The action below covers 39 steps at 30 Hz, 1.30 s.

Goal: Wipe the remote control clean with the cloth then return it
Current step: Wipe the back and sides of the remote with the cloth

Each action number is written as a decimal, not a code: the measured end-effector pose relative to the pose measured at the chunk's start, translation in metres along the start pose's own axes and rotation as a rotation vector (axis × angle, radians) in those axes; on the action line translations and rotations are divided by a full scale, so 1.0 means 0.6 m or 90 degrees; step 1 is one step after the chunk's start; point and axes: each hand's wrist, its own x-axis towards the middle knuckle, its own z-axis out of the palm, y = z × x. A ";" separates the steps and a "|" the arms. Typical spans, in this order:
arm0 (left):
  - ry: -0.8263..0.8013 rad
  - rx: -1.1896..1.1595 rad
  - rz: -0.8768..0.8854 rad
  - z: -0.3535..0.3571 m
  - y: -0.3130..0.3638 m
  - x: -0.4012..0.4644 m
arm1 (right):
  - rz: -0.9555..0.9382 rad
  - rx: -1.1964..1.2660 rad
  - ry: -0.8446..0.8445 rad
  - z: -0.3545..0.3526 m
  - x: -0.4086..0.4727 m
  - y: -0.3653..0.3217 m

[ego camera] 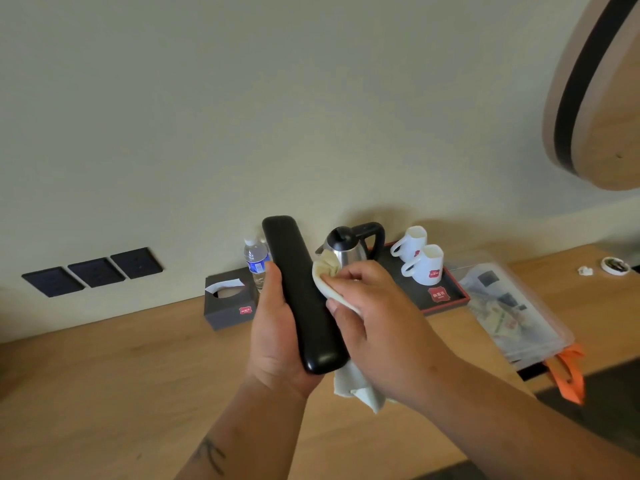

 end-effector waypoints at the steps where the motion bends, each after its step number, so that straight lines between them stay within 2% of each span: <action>1: 0.007 -0.004 0.002 0.001 0.005 0.001 | -0.006 0.004 -0.012 -0.003 -0.007 -0.002; 7: 0.004 -0.079 0.017 -0.016 0.036 0.022 | -0.101 0.024 -0.186 -0.043 -0.049 -0.016; 11: -0.031 0.023 -0.028 -0.009 0.024 0.017 | -0.143 -0.038 -0.043 -0.063 0.023 -0.024; 13: -0.044 0.035 -0.040 0.004 0.017 0.011 | -0.161 -0.084 -0.042 -0.054 0.061 -0.026; 17: -0.054 0.071 -0.021 0.009 0.018 0.011 | -0.213 -0.156 -0.183 -0.035 0.060 -0.015; 20: 0.014 0.115 -0.067 -0.001 0.019 0.013 | -0.236 -0.187 -0.255 -0.049 0.033 -0.012; 25: 0.104 0.078 -0.092 -0.010 0.016 0.021 | -0.173 -0.145 -0.412 -0.085 0.000 -0.001; 27: 0.106 0.115 -0.087 -0.008 0.015 0.024 | -0.115 -0.113 -0.461 -0.107 0.005 -0.002; 29: 0.082 0.155 -0.076 0.001 0.018 0.017 | -0.049 -0.046 -0.435 -0.129 0.024 0.003; 32: 0.054 0.174 -0.051 0.007 0.020 0.012 | 0.002 0.023 -0.245 -0.139 0.066 0.022; 35: -0.008 0.172 -0.068 0.020 0.017 0.004 | 0.001 0.009 -0.092 -0.112 0.095 0.033; 37: -0.049 0.222 -0.079 0.027 0.010 -0.001 | -0.023 -0.018 -0.042 -0.092 0.104 0.037; 39: -0.044 0.268 -0.070 0.023 0.003 -0.002 | -0.040 -0.037 -0.038 -0.081 0.107 0.041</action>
